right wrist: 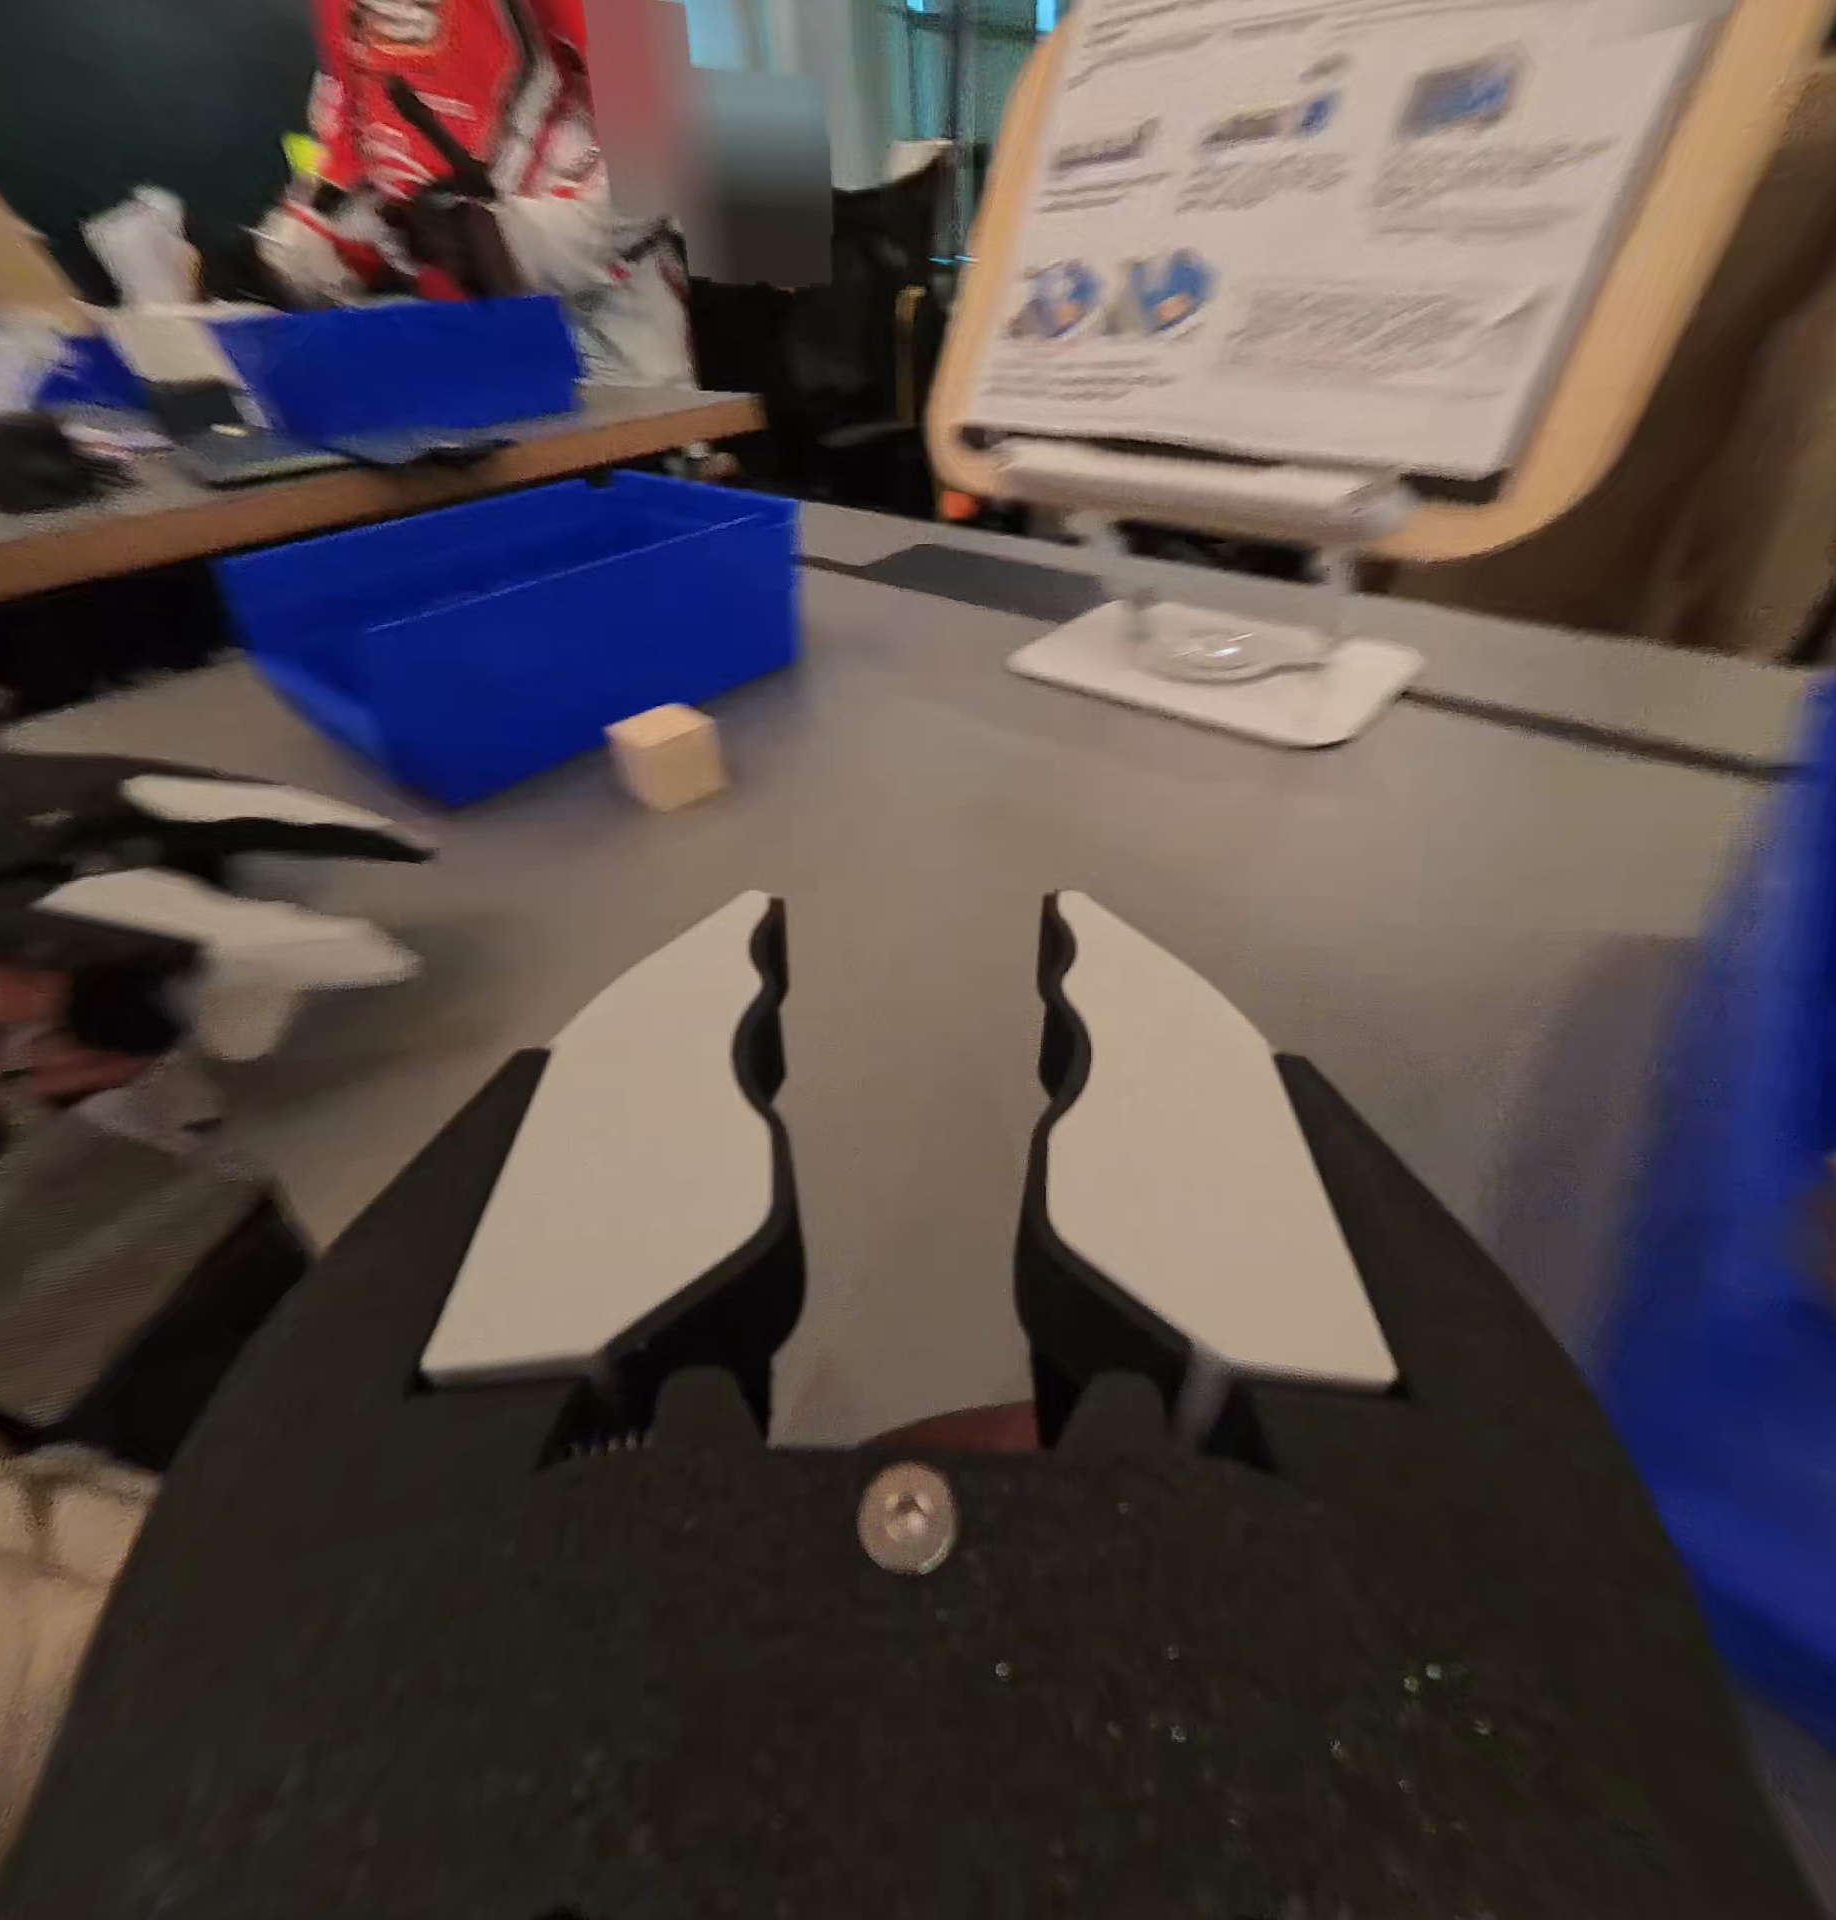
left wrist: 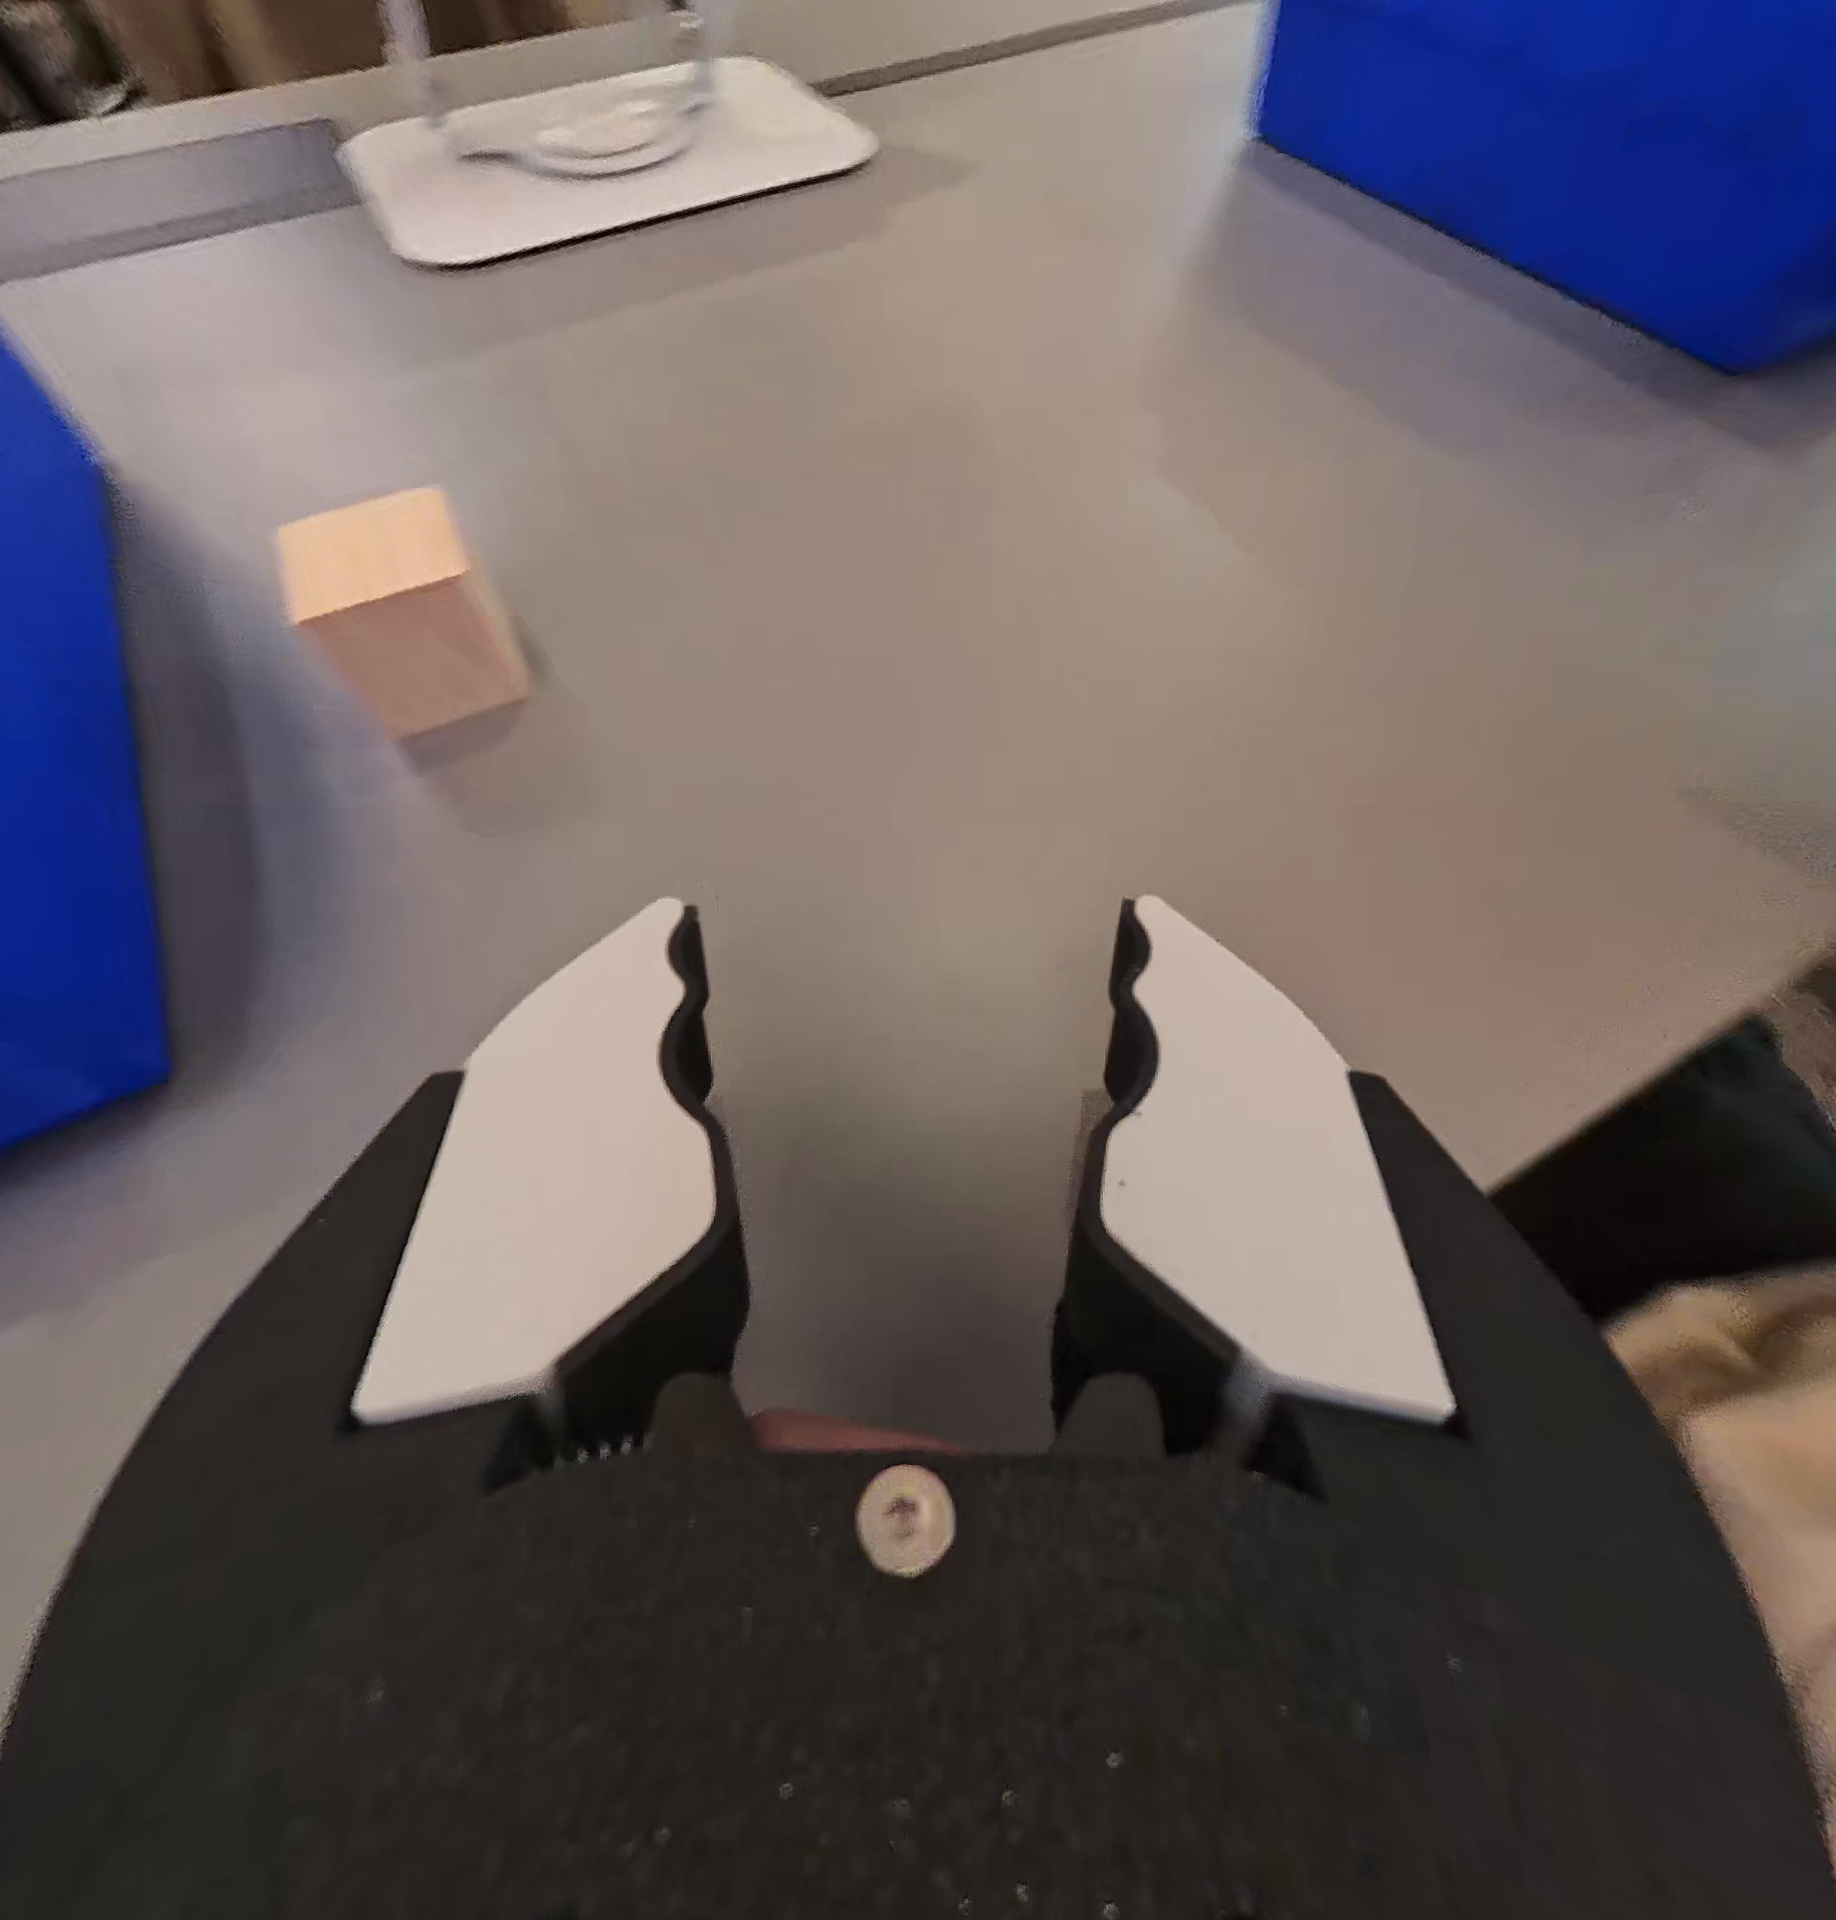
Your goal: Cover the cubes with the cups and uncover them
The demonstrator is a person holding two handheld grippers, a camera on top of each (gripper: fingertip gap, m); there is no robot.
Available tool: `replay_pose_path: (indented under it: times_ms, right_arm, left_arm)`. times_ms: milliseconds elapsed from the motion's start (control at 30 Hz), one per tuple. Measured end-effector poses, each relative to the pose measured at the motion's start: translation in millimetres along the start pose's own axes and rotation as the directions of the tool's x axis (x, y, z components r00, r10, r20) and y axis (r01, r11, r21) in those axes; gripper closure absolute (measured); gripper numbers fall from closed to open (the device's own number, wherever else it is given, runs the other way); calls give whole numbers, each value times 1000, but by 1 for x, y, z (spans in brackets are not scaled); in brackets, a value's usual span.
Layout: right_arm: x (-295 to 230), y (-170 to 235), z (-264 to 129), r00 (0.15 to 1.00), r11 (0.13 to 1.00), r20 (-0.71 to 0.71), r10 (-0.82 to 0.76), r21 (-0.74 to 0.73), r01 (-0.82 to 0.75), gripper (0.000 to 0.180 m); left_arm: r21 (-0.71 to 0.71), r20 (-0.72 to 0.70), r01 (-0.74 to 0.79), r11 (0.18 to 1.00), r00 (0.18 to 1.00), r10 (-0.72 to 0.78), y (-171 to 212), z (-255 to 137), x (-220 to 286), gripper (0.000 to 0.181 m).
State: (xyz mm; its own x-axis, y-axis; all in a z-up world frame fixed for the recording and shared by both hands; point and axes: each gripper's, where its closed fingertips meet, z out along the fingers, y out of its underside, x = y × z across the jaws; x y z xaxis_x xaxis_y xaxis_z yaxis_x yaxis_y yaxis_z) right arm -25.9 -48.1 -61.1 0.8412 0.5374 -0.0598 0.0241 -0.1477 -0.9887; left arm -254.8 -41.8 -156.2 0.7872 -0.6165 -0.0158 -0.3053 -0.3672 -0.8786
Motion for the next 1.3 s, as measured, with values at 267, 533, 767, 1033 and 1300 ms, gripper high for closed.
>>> replay_pose_path:
  times_ms: [267,533,767,1033,1300]
  right_arm:
    - [-72,41,10,974,975,65,-219,-13,220,132]
    - [-78,45,2,968,971,90,-234,-35,238,130]
    - [-75,42,-4,965,967,87,-249,-38,253,132]
    - [-60,35,-9,972,972,53,-230,-31,231,138]
    - [-38,22,-18,974,974,-18,-225,-17,225,139]
  left_arm:
    - [-62,-3,309,949,951,-309,-4,8,-22,113]
    - [-230,282,222,947,947,-154,-31,73,-93,105]
    - [-239,400,250,938,906,-139,-33,108,-126,109]
    - [-295,77,80,952,995,-60,-46,133,-69,145]
    - [-233,-124,-133,963,987,107,-59,111,-5,181]
